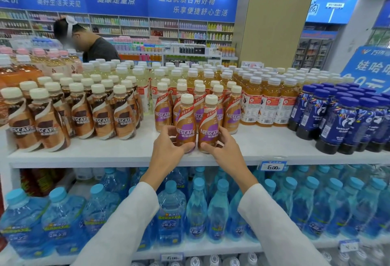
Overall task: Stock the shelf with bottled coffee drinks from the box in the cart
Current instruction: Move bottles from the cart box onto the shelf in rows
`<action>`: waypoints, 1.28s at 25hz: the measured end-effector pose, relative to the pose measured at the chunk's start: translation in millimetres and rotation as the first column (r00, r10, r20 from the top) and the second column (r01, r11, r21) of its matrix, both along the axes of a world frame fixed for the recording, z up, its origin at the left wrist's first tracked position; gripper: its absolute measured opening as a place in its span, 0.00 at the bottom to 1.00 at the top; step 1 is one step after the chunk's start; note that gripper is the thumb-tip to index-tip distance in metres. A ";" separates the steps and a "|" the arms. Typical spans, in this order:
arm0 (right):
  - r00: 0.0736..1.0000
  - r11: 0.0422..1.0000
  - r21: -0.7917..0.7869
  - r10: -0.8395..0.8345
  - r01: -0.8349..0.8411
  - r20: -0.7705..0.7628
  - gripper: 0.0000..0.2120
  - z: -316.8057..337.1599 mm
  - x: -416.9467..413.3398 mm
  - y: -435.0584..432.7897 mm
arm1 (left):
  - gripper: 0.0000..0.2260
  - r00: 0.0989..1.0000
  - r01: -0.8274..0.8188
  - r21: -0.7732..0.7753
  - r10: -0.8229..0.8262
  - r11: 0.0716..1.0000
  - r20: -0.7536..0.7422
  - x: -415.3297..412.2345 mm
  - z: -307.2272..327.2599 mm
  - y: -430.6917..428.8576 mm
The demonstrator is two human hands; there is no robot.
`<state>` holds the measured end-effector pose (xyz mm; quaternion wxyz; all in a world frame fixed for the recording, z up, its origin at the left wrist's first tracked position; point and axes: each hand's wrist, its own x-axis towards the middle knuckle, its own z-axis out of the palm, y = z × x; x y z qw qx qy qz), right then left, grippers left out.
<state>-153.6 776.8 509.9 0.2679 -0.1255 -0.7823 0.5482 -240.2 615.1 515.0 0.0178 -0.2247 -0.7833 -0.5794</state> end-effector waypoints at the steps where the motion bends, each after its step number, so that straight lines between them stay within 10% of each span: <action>1: 1.000 1.000 0.013 -0.010 0.010 -0.007 0.31 0.3 -0.2 -1.8 | 0.32 1.000 0.009 0.001 -0.009 1.000 -0.005 0.4 0.1 -3.7; 32: 0.992 0.974 0.190 -0.127 0.125 0.002 0.33 3.6 -76.4 -68.5 | 0.29 0.972 -0.215 0.008 0.215 0.977 -0.096 -47.7 -3.3 -32.4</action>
